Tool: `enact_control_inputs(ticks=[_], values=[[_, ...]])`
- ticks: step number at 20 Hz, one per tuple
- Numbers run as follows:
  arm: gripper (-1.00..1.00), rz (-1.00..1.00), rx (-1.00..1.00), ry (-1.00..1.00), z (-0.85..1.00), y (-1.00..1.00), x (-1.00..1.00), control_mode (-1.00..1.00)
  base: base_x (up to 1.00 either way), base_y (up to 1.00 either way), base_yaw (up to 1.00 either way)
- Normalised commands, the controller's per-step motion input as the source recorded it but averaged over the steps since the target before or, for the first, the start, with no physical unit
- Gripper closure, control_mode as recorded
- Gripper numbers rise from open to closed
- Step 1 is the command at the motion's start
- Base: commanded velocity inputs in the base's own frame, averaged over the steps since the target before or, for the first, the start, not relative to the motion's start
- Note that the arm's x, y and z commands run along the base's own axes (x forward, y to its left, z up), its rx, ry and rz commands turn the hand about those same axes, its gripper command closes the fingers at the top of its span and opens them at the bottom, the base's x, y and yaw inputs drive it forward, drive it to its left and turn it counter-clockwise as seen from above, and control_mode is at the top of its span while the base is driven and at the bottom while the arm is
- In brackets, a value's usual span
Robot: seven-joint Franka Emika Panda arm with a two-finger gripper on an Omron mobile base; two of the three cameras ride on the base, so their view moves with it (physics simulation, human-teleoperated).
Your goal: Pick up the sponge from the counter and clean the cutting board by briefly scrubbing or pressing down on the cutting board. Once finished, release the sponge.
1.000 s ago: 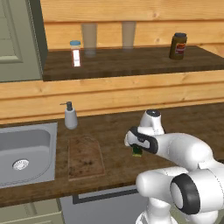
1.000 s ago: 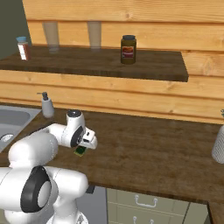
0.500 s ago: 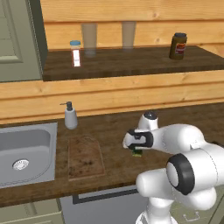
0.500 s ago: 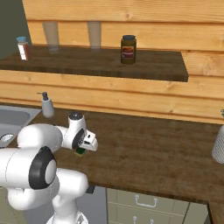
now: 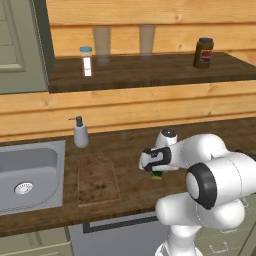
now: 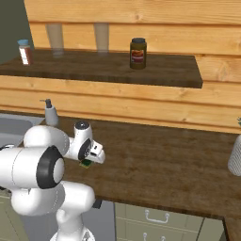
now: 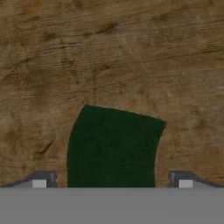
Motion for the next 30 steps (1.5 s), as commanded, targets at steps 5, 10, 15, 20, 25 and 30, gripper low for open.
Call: enact_control_inputs(ticks=[5,10,15,20,25,30], values=[[1.00,-0.01,0.00,0.00,-0.25,0.11,0.04,-1.00,0.00,0.00,0.00],[1.00,0.00,0.00,-0.01,-0.21,0.05,-0.01,-1.00,0.00,0.00,0.00],[1.00,-0.01,0.00,-0.10,0.06,0.11,-0.24,-1.00,0.00,0.00,0.00],[1.00,-0.03,0.00,-0.13,0.39,0.47,-0.42,-1.00,0.00,0.00,0.00],[1.00,-0.06,0.00,0.00,0.50,0.75,-0.24,-1.00,0.00,0.00,0.00],[1.00,-0.02,-0.01,-0.04,0.35,0.93,-0.26,-1.00,0.00,0.00,0.00]])
